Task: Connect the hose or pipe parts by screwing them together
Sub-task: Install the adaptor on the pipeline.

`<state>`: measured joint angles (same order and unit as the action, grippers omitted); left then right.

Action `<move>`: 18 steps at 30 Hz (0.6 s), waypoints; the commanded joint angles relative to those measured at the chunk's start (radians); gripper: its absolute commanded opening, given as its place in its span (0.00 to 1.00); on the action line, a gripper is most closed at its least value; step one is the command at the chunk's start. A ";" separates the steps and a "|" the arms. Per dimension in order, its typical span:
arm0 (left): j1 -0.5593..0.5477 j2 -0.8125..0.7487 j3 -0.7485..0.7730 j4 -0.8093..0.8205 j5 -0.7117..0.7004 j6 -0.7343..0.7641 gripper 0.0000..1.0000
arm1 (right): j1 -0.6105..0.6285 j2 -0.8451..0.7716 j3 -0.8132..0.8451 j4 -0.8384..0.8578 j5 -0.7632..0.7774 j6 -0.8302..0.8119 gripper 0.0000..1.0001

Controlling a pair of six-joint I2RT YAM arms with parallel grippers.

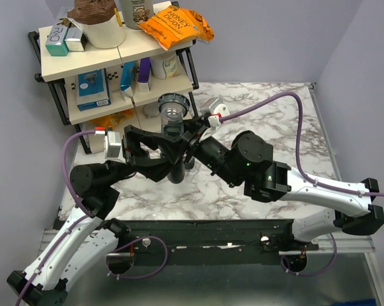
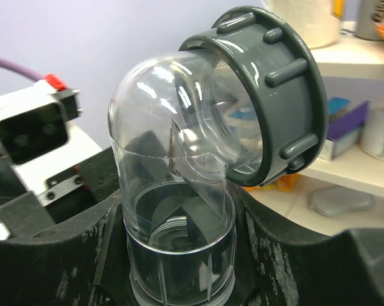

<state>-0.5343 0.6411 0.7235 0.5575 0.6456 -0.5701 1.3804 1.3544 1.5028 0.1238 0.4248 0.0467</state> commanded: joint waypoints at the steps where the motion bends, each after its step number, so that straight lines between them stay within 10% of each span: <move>1: 0.019 -0.004 0.011 -0.005 -0.201 0.154 0.00 | 0.020 0.034 0.020 -0.111 0.213 0.024 0.01; 6: 0.019 -0.004 0.010 -0.010 -0.224 0.182 0.00 | 0.040 0.091 0.086 -0.208 0.370 0.048 0.01; 13: 0.019 -0.008 -0.002 0.004 -0.196 0.167 0.00 | 0.042 0.069 0.117 -0.245 0.293 0.094 0.64; 18: 0.019 -0.015 -0.006 -0.001 -0.167 0.161 0.00 | 0.040 0.029 0.119 -0.243 0.285 0.084 0.82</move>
<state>-0.5278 0.6415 0.7219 0.5003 0.5453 -0.4522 1.4078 1.4193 1.6150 -0.0448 0.6765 0.1081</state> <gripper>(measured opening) 0.720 0.741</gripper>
